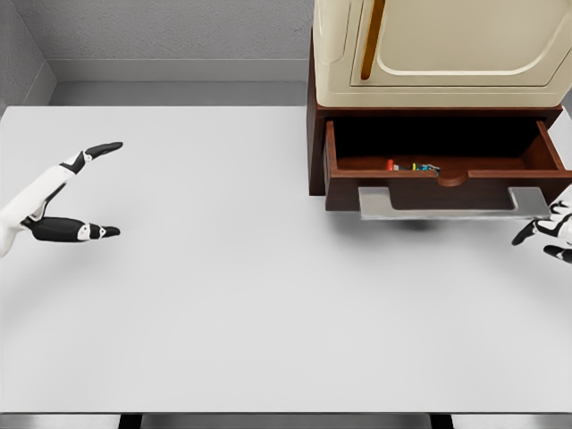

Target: Put the switch into the drawer with left arm, and close the drawer with right arm

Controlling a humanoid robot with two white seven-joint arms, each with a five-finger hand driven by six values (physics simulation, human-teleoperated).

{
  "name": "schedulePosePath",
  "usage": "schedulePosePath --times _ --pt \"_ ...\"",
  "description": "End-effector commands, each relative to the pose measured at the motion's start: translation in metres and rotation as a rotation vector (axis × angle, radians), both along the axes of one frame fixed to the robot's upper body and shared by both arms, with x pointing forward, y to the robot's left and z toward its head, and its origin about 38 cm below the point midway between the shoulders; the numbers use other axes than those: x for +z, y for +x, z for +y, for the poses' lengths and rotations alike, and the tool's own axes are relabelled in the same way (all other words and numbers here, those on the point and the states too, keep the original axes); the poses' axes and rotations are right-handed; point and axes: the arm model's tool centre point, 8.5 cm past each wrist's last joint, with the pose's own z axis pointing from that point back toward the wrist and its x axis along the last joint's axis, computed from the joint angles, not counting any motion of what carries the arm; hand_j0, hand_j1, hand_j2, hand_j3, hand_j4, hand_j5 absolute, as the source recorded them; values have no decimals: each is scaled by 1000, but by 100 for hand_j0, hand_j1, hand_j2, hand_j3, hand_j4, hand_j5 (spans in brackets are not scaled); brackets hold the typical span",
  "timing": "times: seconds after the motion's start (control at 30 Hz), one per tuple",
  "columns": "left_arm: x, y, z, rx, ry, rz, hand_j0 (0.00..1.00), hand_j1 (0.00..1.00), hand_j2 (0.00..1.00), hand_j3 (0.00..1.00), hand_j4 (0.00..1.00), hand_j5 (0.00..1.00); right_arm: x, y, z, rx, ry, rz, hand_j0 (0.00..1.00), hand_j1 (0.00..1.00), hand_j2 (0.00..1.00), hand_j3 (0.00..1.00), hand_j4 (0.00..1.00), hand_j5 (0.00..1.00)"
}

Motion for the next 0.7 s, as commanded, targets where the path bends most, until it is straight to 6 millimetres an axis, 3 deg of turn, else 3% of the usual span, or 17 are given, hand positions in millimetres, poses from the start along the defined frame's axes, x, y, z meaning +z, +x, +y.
schedulePosePath --times 0.0,0.4,0.67 --pt "0 0 0 1 -10 2 100 100 100 100 100 100 -4 -2 3 -5 28 -1 60 60 60 60 60 60" --pt "-1 0 1 6 -11 6 100 100 100 100 100 100 -3 4 6 -4 36 -37 60 60 60 60 60 60" --pt "-1 0 1 6 -11 6 100 100 100 100 100 100 -13 -8 -4 5 -38 44 60 60 60 60 60 60"
